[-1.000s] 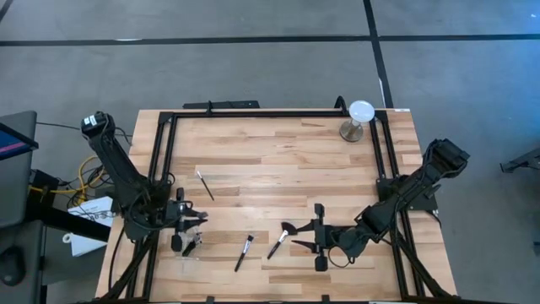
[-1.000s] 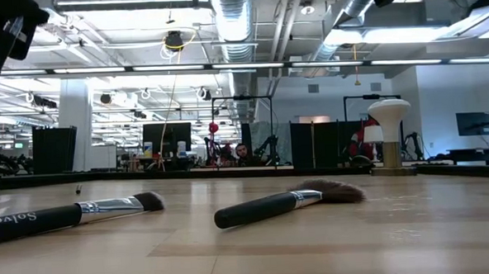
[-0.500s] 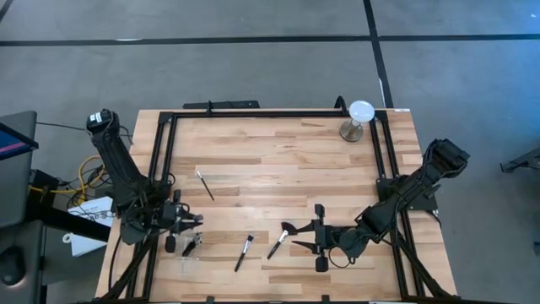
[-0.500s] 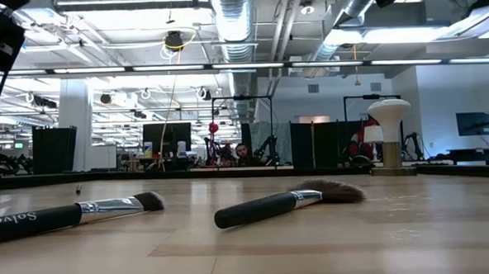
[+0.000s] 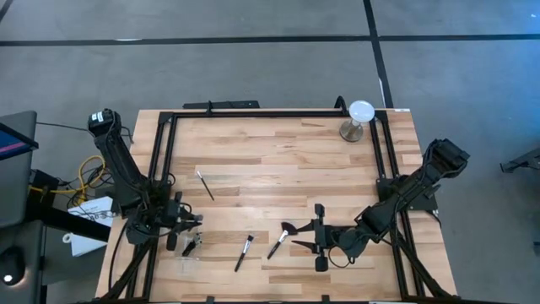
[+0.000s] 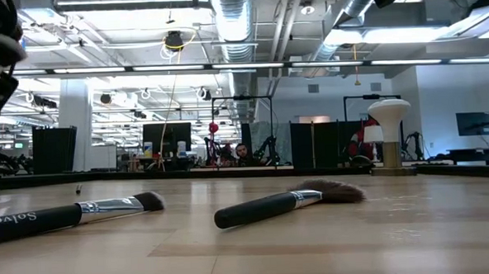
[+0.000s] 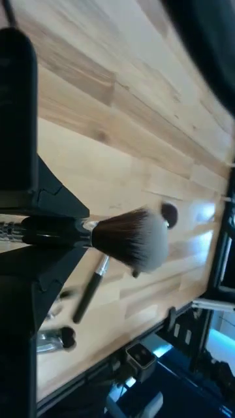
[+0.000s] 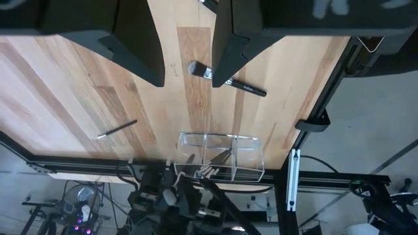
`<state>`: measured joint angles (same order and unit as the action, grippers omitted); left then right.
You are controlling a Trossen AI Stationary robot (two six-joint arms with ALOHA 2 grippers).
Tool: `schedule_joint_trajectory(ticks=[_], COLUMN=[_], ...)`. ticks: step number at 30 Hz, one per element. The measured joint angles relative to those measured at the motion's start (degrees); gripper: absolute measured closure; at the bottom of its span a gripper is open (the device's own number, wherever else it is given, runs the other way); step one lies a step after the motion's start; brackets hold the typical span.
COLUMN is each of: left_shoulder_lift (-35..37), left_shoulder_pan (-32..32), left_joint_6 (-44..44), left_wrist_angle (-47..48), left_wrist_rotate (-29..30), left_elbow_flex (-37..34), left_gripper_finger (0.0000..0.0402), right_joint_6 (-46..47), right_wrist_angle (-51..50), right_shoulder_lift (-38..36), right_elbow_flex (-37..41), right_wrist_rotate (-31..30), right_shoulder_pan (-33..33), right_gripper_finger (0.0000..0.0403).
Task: Put items in baskets/containers
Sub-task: Put the powder brush into the transparent organizer, then put the eyeshadow brush into the transparent organizer
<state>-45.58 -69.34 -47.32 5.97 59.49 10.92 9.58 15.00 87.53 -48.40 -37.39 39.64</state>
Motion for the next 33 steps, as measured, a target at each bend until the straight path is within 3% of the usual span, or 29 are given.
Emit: schedule_joint_trajectory(ticks=[7,14,23,28,33], left_shoulder_lift=[0.0,0.0,2.1,4.8,3.7], left_shoulder_pan=[0.0,0.0,1.2,6.6,16.7], left_joint_6=[-1.2,-1.4,1.7,8.1,12.9], left_wrist_angle=[-1.6,-2.7,-4.0,-4.5,-4.7], left_wrist_rotate=[0.5,1.1,14.3,16.0,9.1], left_elbow_flex=[-0.8,-0.8,0.9,4.6,8.0], left_gripper_finger=[0.0338,0.0298,0.0247,0.0240,0.0242], right_joint_6=[0.0,0.0,0.0,0.0,0.0], right_wrist_angle=[0.0,0.0,0.0,0.0,0.0], right_shoulder_lift=[0.0,0.0,0.0,0.0,0.0], right_elbow_flex=[0.0,0.0,0.0,0.0,0.0], right_wrist_rotate=[0.0,0.0,0.0,0.0,0.0], right_shoulder_pan=[0.0,0.0,-0.8,-1.6,-1.6], right_gripper_finger=[0.0285,0.0285,0.0285,0.0285,0.0285])
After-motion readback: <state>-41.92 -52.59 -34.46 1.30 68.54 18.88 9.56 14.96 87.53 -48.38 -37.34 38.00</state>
